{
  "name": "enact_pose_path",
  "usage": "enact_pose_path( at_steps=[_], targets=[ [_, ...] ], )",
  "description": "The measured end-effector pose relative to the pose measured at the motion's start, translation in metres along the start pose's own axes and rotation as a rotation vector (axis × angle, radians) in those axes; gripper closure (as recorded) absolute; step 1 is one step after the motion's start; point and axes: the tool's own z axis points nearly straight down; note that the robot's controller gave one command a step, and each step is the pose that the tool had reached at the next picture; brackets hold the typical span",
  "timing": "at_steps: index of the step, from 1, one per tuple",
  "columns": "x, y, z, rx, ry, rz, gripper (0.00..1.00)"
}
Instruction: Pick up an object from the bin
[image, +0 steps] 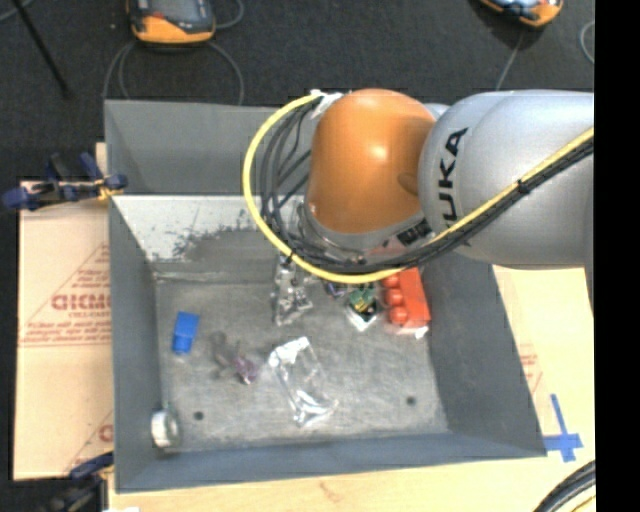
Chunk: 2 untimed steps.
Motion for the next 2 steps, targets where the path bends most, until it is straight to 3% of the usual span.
enact_pose_path(
  at_steps=[1,2],
  targets=[
    [0.002,0.001,0.005,-0.003,0.009,0.001,0.0],
    [-0.046,0.046,0.109,-0.003,0.012,-0.084,0.0]
  ],
)
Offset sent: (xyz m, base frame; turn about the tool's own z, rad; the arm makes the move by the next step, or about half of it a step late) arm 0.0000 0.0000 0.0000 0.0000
